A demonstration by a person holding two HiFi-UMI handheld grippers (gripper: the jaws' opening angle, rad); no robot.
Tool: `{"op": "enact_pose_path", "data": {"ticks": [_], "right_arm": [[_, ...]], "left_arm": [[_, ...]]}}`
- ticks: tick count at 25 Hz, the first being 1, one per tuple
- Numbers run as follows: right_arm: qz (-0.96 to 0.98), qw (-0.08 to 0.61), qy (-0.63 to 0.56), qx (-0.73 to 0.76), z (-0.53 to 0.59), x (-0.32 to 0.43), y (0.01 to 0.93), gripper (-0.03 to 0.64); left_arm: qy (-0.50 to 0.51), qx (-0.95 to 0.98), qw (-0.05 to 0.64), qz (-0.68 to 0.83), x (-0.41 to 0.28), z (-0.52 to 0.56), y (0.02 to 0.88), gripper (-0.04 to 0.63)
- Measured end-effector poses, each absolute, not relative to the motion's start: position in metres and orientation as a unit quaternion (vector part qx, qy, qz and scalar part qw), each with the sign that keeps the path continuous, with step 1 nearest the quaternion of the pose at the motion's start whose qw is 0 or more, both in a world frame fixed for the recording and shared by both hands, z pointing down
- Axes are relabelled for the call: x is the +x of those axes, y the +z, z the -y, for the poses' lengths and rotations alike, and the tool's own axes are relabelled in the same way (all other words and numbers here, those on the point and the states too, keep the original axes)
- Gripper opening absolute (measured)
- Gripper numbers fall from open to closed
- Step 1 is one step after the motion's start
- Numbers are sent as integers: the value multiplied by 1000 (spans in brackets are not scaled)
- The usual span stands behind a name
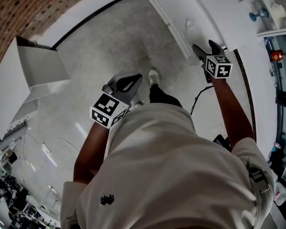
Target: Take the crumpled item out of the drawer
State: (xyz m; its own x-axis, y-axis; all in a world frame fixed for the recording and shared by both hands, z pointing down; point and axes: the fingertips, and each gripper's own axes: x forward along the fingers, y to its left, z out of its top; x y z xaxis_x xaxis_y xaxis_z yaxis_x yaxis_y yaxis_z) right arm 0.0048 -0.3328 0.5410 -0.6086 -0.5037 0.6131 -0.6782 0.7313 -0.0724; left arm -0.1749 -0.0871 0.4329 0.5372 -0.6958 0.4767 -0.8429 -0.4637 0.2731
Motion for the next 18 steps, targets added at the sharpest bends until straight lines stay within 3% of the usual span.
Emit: {"op": "enact_pose_path", "data": {"ticks": [18], "right_arm": [[840, 370, 215, 334, 499, 5, 702, 370]], "left_arm": [[192, 830, 288, 438, -162, 254, 463, 6]]}}
